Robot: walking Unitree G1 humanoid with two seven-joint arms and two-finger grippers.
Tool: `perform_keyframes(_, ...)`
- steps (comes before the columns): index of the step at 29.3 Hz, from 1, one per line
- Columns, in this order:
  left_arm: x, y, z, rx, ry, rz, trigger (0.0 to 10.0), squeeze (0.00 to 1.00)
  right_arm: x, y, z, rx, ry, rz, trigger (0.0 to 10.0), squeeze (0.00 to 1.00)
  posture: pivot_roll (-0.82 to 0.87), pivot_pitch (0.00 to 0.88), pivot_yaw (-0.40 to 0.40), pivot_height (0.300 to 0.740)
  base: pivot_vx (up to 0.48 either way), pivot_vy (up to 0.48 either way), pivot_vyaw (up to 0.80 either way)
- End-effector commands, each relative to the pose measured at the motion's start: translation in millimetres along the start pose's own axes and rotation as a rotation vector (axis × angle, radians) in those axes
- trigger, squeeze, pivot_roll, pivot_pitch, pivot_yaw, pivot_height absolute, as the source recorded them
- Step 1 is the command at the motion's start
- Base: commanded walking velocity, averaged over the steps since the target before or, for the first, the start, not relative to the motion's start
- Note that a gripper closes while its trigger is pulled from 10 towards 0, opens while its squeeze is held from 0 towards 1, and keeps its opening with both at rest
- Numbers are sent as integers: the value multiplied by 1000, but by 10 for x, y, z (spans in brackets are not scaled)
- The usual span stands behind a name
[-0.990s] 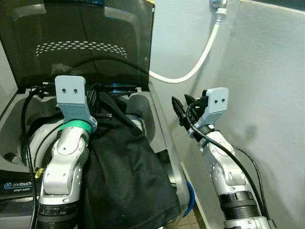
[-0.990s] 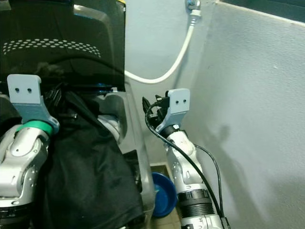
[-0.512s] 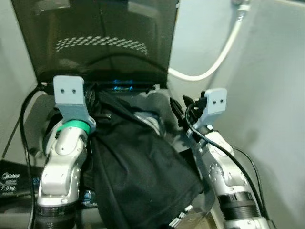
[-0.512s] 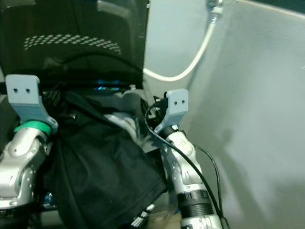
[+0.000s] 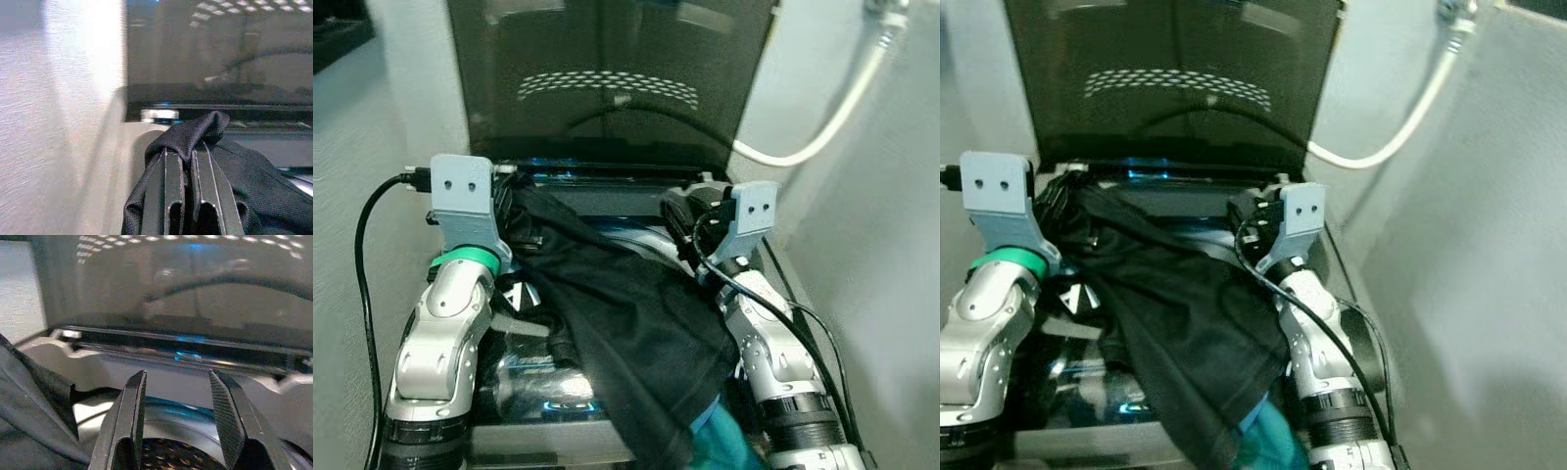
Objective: Clothes washing
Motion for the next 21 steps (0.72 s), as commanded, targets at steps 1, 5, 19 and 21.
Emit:
perform_keyframes(1,-23,-3,-28,0,-6,11,10000,0,-31,-36,-67,-18,8,9,10000,0,40,61,-16,740,0,0,0)
perform_keyframes(5,19,28,-14,-3,25,-10,10000,0,-26,-34,-68,-18,9,7,10000,0,42,60,-19,740,0,0,0)
perform_keyframes(19,923,145,-1001,-504,2,-392,10000,0,158,-16,-339,-158,8,-70,10000,0,38,61,-12,740,0,0,0)
perform_keyframes(21,985,-33,-1305,-672,-5,-432,10000,0,226,-31,-428,-188,-2,-90,10000,0,31,59,3,740,0,0,0)
Point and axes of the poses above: a point about 5 cm out from each wrist's last joint towards the gripper, its own y axis pointing out of the wrist towards the gripper, its own x axis along the axis of the wrist's last joint, z = x × y, the point moved 6 cm from there along y, pointing out of the wrist towards the gripper, and after that the axes turned 5 degrees about y, right-handed, at the moved point
